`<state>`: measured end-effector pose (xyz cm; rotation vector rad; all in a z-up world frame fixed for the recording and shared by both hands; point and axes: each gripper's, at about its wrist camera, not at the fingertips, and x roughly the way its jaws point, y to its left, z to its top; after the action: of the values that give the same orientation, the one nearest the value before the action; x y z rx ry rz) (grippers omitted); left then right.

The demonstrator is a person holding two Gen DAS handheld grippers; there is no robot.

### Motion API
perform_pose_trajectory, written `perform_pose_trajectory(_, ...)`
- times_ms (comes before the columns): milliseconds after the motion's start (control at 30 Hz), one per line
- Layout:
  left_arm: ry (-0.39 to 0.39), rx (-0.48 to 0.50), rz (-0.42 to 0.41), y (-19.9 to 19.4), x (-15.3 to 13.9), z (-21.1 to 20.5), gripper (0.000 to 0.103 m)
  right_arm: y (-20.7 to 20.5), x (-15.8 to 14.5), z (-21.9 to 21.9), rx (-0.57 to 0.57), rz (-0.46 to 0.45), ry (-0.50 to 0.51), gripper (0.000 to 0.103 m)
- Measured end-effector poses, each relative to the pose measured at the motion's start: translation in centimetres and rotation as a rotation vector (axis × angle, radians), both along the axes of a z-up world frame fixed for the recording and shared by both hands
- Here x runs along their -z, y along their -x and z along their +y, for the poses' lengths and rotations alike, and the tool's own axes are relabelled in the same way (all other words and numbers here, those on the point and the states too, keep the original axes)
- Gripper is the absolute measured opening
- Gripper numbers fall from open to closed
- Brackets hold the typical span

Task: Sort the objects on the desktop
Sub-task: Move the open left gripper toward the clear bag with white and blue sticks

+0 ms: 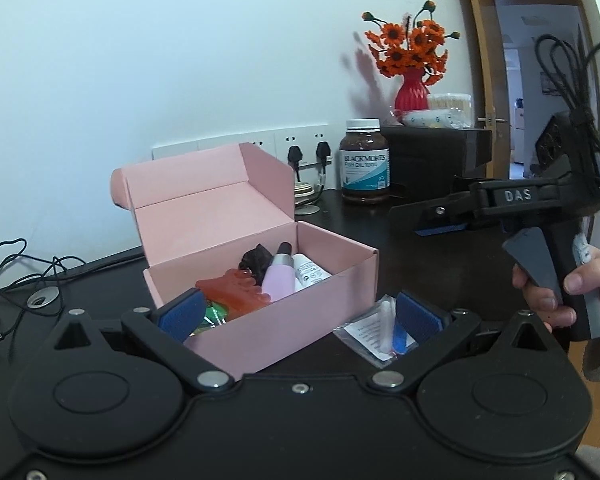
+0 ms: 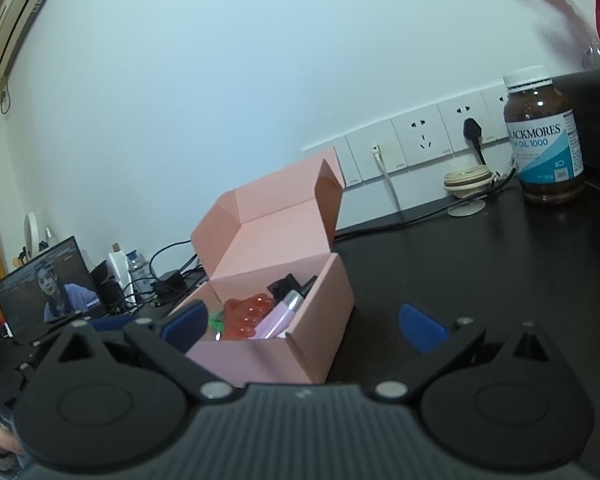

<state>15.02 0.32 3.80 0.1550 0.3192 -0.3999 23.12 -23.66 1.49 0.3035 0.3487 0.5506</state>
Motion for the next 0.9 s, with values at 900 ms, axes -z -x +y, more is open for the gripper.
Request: perform_pose_trajectory(900, 0.043, 0.273, 0.253, -4.8, 1.8, -5.8, 0.101, -0.5, 0.4, -1.4, 0.012, 0.044, -0.082, 0.102)
